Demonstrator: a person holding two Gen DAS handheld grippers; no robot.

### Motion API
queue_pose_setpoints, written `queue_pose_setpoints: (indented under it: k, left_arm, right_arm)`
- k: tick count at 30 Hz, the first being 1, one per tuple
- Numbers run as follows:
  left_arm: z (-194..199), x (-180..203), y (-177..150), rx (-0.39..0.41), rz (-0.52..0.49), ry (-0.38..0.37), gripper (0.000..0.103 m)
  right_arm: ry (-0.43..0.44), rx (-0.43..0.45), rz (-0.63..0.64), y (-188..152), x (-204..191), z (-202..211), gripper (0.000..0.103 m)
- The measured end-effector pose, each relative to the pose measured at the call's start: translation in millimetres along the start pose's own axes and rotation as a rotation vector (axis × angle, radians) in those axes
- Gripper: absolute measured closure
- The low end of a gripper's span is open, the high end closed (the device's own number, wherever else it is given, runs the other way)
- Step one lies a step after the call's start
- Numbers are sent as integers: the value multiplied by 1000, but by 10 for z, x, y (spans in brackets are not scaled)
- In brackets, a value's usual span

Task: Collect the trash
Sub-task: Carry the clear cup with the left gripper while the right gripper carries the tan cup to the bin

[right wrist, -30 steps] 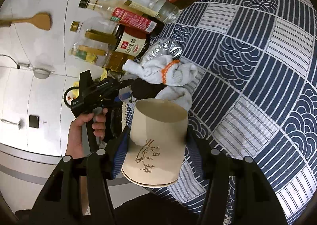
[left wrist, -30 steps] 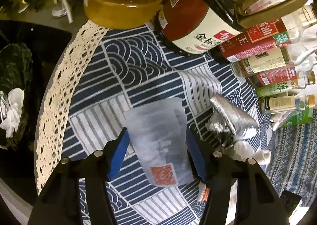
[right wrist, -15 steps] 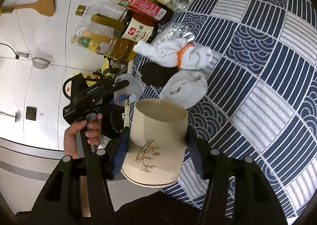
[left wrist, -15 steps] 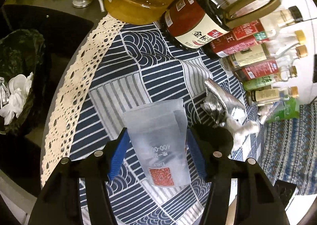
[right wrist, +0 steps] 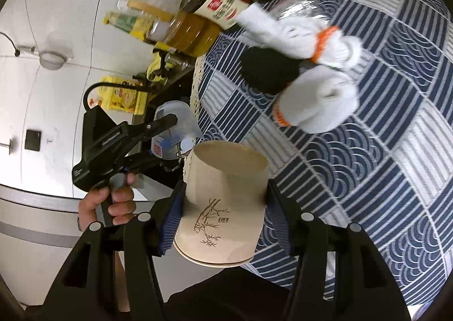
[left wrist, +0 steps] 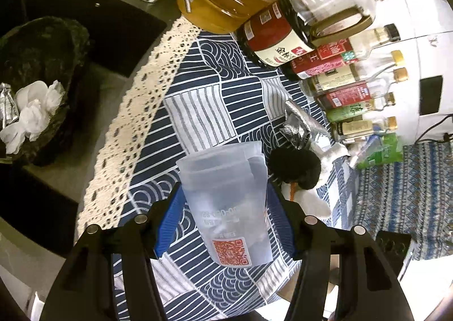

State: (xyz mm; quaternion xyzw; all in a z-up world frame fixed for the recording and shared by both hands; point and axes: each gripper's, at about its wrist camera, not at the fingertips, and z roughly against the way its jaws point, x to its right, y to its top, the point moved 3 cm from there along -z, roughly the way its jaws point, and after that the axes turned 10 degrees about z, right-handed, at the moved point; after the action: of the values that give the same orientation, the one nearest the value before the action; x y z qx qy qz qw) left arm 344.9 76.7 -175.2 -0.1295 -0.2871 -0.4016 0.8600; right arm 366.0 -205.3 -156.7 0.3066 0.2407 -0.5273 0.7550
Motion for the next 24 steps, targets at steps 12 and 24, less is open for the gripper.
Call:
queue_pose_setpoints:
  k: [12, 24]
  left_arm:
    - [444, -439, 18, 42, 7, -31, 46]
    - [1003, -1088, 394, 56, -6, -30, 46]
  right_arm:
    - [-28, -59, 51, 125, -489, -515, 46]
    - [-30, -86, 93, 295, -1143, -1277, 46]
